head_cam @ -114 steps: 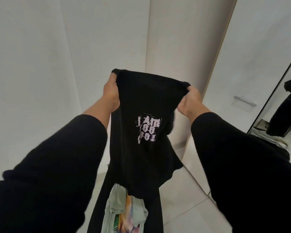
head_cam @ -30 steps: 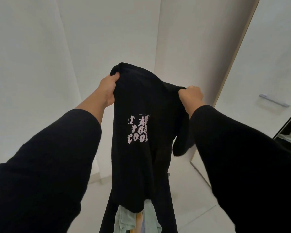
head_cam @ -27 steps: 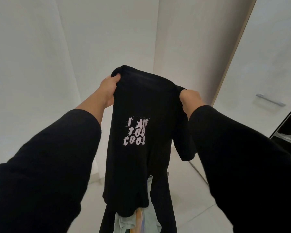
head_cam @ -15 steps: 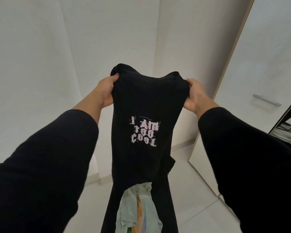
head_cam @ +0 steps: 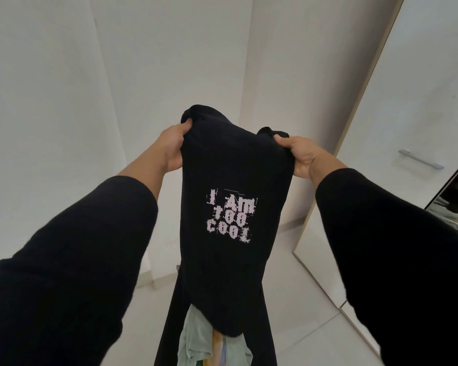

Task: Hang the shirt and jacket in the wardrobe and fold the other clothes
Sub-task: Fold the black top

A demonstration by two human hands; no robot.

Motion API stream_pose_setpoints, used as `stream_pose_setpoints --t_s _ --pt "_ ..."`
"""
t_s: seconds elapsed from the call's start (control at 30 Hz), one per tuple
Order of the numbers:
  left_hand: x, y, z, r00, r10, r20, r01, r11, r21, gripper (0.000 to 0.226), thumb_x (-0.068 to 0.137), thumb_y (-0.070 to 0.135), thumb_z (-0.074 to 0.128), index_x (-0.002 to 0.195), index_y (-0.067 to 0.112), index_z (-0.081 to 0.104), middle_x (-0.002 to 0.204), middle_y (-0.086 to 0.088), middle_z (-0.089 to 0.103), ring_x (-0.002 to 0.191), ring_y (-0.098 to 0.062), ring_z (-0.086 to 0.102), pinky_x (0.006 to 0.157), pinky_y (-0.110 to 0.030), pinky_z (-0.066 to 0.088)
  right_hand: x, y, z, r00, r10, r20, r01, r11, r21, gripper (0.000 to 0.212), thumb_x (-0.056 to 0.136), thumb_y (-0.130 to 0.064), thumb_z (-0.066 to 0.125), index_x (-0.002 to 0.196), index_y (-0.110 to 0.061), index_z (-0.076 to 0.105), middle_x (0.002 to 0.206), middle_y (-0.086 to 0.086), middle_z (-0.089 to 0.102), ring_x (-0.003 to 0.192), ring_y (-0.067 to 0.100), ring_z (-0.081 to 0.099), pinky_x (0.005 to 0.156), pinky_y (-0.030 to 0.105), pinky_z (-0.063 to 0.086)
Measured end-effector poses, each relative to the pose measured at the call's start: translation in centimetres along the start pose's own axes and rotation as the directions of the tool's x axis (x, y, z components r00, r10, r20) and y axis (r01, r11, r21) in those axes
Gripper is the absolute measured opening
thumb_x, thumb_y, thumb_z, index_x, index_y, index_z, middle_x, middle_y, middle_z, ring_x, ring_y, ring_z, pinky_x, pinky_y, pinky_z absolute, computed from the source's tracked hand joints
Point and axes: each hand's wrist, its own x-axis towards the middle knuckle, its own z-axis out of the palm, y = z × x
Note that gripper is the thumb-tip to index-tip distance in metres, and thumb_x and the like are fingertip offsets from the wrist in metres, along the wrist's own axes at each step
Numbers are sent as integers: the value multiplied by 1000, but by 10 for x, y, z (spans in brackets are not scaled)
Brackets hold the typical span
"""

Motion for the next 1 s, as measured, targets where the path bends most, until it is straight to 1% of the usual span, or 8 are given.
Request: stream_pose_setpoints --t_s 0.1,0.23,0.33,0.4,0.63,0.8,0.93,1.0 --pt "12 -9 0 1000 -10 -25 11 1000 4 28 101 31 41 106 13 61 102 -5 68 92 -19 66 74 -31 54 18 8 -1 999 14 -53 -12 999 34 18 97 -13 49 112 -5 56 98 14 64 85 24 64 65 36 55" --pt "33 -19 -3 998 -50 -24 50 999 -4 31 100 32 40 107 12 62 99 -6 70 91 -20 66 76 -33 53 42 19 -7 998 55 -24 -53 995 87 19 98 -15 48 111 -5 56 102 16 64 87 26 64 66 37 55" --pt "46 -25 -1 997 -69 -18 69 998 -9 32 100 32 41 104 11 65 89 -5 73 87 -20 68 76 -33 55 60 23 -11 998 64 5 -64 991 118 18 98 -17 46 103 -6 60 98 14 65 84 25 65 64 34 58" --pt "52 -27 1 997 -69 -17 69 998 -13 32 99 33 42 105 10 65 89 -6 74 87 -21 69 77 -32 55 69 25 -12 998 61 27 -64 989 130 20 99 -19 45 101 -7 61 97 14 65 84 25 64 65 34 57" --pt "39 -39 -7 996 -85 -13 85 996 -8 31 98 32 43 100 11 65 85 -5 73 79 -18 71 73 -28 57 73 35 -8 992 84 95 -97 985 141 25 100 -21 43 97 -6 63 77 11 72 68 21 71 57 30 58" --pt "-4 -68 -18 990 -137 -28 136 990 -18 39 98 30 43 85 10 74 82 -7 73 74 -18 71 72 -27 58 39 67 -5 988 128 91 -138 984 116 22 100 -20 43 98 -8 62 81 12 70 70 23 69 56 30 57" --pt "-60 -105 -27 978 -205 -47 205 979 -4 31 97 32 44 98 11 66 86 -7 72 84 -22 67 76 -34 54 -10 112 -9 978 204 48 -207 977 53 17 97 -21 49 102 -10 60 101 15 65 90 27 63 69 36 53" --pt "-93 -132 -36 967 -246 -71 247 969 5 30 96 33 44 99 11 65 91 -8 70 90 -25 64 78 -36 51 -40 147 -13 965 263 13 -264 964 25 26 95 -25 53 114 -10 58 109 15 63 97 29 61 72 37 51"
